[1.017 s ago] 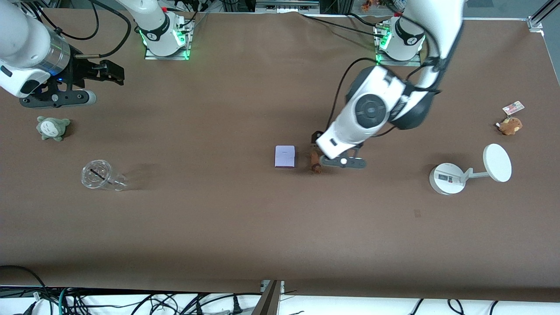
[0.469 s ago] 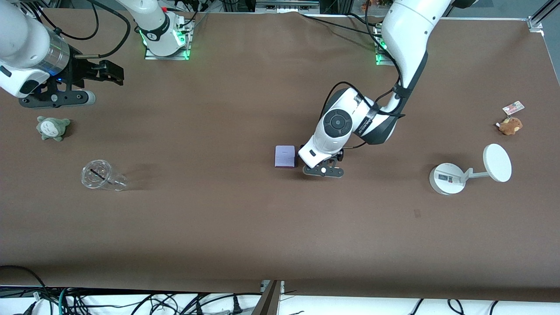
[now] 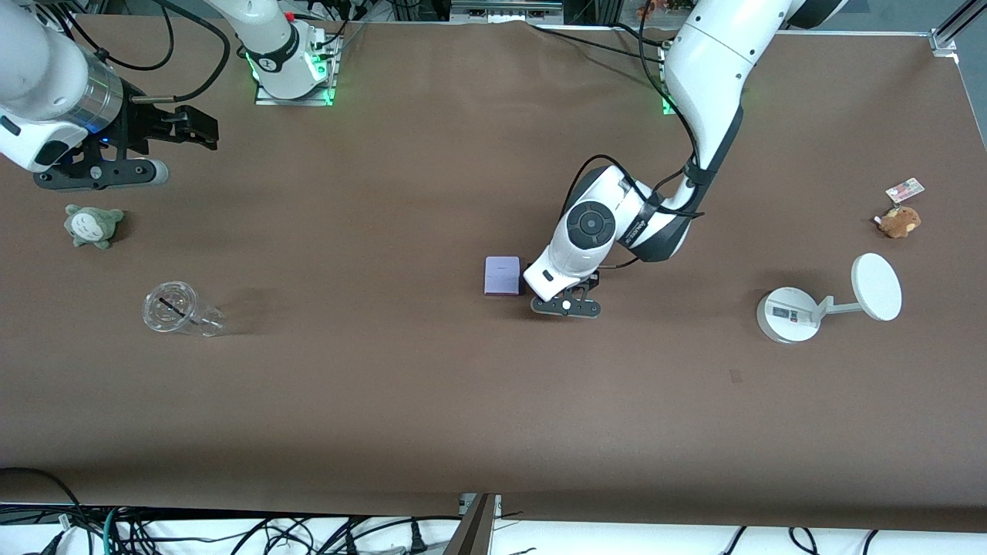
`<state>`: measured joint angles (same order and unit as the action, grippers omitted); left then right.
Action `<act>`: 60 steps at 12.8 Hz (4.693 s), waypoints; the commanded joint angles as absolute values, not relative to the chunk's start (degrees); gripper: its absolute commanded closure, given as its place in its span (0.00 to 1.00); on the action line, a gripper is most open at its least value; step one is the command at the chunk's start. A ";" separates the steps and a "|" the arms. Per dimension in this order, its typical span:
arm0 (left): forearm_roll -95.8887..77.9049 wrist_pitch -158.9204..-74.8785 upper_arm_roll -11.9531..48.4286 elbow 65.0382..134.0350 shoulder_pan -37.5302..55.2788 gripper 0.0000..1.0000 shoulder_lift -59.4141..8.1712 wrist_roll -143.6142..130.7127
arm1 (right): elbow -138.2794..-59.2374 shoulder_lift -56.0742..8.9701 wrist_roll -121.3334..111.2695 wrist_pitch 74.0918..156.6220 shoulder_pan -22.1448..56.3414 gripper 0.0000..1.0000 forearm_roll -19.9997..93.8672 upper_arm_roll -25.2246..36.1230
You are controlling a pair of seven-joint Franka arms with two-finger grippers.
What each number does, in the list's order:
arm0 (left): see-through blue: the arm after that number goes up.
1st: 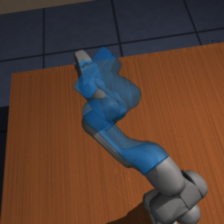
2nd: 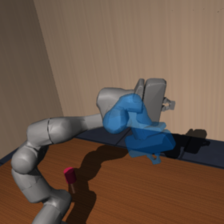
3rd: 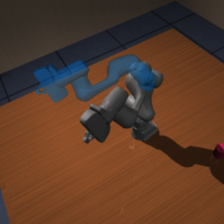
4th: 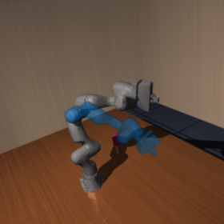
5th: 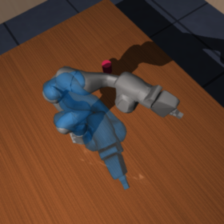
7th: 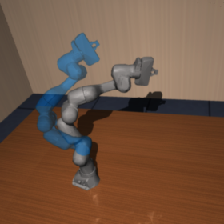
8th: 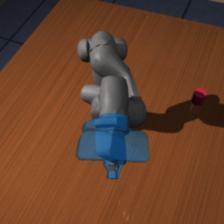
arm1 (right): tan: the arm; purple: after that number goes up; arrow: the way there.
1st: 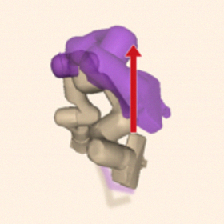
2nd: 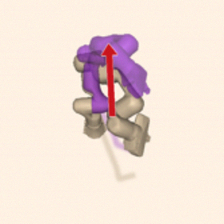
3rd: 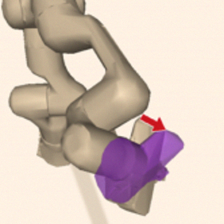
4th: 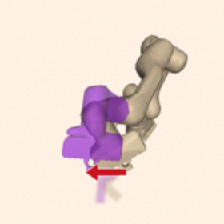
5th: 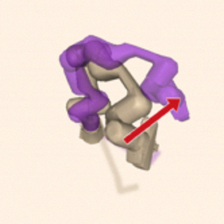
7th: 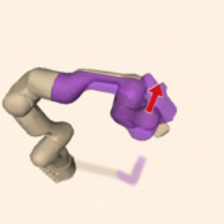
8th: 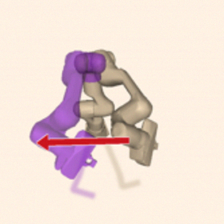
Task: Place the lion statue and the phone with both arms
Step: 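Reach the left gripper down to the brown lion statue, then lift the lion with the left gripper while the right gripper grasps the phone, then place the lion beside the white lamp with the left gripper, then withdraw, then carry the white phone with the right gripper toward the glass cup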
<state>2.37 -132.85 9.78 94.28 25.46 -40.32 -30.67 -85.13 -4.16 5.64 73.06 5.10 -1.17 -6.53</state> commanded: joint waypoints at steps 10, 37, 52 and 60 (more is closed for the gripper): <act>3.95 -112.68 8.88 92.45 11.01 0.99 -29.09 -15.05 | -83.50 -7.28 17.13 76.54 13.78 0.00 2.37 -7.12; 8.79 -108.05 9.05 90.29 -2.37 0.00 -25.76 0.00 | -77.17 -51.85 48.25 134.81 39.72 0.00 -0.35 -6.50; 3.08 -98.89 4.41 94.15 -1.50 0.00 -3.38 -2.28 | -77.25 -39.76 47.02 115.18 36.74 1.00 -2.46 -4.66; 0.70 -95.71 1.41 97.38 0.35 0.00 -0.26 -2.19 | -79.62 -19.45 27.37 85.45 36.56 1.00 -2.29 6.57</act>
